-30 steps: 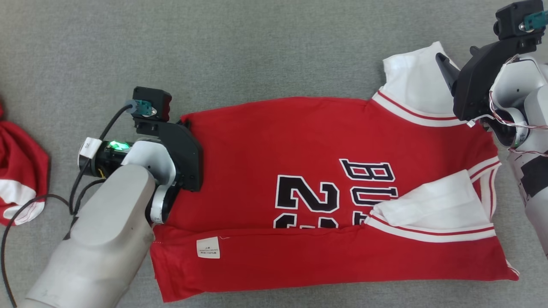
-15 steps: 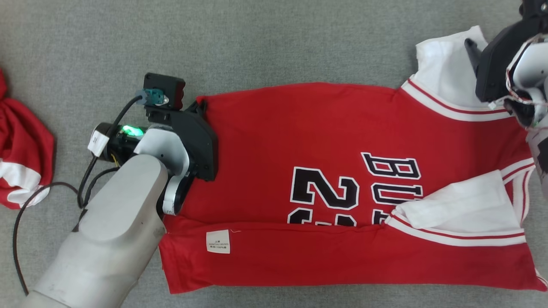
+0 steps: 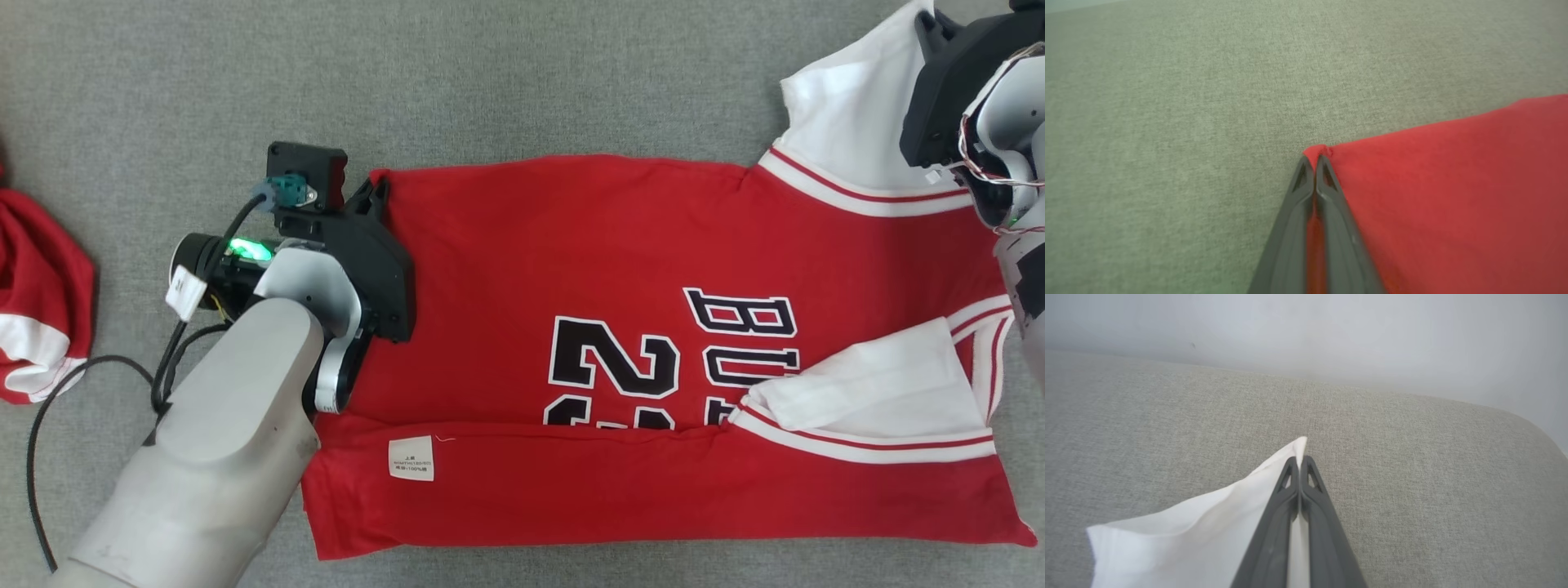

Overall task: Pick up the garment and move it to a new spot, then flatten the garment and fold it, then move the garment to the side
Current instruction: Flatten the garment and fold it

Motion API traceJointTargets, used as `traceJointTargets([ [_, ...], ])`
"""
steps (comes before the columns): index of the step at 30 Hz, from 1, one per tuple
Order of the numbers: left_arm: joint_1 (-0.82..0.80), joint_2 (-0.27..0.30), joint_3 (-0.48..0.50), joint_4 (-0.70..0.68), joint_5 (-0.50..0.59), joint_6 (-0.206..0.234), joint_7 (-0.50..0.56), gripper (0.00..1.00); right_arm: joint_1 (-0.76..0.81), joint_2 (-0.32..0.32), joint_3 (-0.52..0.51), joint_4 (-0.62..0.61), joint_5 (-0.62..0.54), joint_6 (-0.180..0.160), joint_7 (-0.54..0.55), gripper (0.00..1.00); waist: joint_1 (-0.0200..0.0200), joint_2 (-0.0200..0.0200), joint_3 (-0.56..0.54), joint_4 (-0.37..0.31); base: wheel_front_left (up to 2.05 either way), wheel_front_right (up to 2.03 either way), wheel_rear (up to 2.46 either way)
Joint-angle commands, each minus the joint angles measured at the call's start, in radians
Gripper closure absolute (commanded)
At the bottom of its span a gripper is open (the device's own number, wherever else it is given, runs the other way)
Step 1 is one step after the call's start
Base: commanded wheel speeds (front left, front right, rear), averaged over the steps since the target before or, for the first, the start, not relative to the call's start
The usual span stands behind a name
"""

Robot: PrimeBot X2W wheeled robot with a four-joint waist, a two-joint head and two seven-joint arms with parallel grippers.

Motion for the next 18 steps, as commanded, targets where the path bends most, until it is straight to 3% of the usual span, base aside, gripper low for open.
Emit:
traceJointTargets([
  [1,0.044,0.010,0.000,0.037,0.004,0.011,-0.010,1.00,0.022,0.009,0.003,-0.013,0.015,-0.002,-0.031,1.00,-0.0001,-0.0002,-0.025,-0.004,0.00,0.00,0.00],
  [11,0.082,0.028,0.025,0.077,0.013,0.027,-0.160,1.00,0.193,-0.050,0.031,-0.168,0.105,-0.002,-0.193,1.00,-0.0001,-0.0002,-0.145,-0.045,0.00,0.00,0.00],
  [18,0.147,0.053,0.007,0.110,0.012,0.007,-0.191,1.00,0.417,-0.092,0.031,-0.366,0.177,-0.002,-0.159,1.00,-0.0001,-0.0002,-0.225,-0.087,0.00,0.00,0.00],
])
